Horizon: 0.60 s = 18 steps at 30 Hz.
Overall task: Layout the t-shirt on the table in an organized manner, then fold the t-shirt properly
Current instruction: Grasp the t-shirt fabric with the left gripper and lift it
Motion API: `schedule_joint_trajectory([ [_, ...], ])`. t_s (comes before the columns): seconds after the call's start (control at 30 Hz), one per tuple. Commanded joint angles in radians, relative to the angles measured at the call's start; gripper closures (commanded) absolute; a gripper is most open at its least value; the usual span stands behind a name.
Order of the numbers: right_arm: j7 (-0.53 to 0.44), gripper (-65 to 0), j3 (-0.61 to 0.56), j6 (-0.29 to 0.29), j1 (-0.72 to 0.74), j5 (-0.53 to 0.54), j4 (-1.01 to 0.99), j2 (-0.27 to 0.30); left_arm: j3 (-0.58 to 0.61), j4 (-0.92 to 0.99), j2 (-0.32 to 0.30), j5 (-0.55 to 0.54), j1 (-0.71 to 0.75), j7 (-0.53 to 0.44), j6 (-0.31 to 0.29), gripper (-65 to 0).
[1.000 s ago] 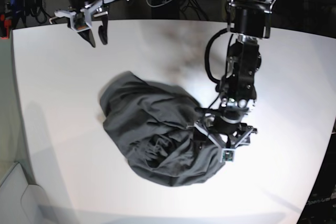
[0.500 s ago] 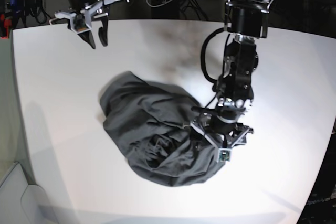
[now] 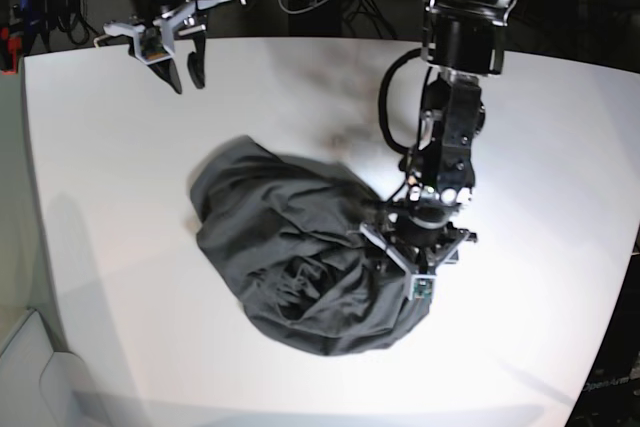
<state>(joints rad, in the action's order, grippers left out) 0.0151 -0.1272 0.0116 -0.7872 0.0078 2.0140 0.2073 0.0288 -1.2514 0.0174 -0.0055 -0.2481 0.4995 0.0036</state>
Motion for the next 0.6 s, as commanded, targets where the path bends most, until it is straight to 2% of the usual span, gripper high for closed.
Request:
schedule_joint_trajectory([
  [0.0,-0.027,-18.1,0.004,0.0,-0.007,0.001,0.015,0.004,0.0,-0.014,0.006,-0.001,-0.038,-0.026,-0.001,-32.6],
  [0.33,-0.025,-18.1,0.007,0.0,-0.007,0.001,0.015,0.004,0.0,-0.012,0.025,-0.001,-0.069,-0.028,-0.001,-30.0],
  [0.4,-0.025,-18.1,0.007,0.0,-0.007,0.001,0.015,0.004,0.0,-0.021,0.025,-0.001,-0.072,-0.028,-0.001,-23.8],
  [0.53,-0.025,-18.1,0.008,0.0,-0.005,0.001,0.015,0.005,0.0,-0.023,0.026,-0.001,-0.107,-0.023,0.0,0.0],
  [0.57,-0.025,-18.1,0.008,0.0,-0.005,0.001,0.015,0.005,0.0,-0.021,0.026,-0.001,-0.118,-0.02,0.0,0.0],
])
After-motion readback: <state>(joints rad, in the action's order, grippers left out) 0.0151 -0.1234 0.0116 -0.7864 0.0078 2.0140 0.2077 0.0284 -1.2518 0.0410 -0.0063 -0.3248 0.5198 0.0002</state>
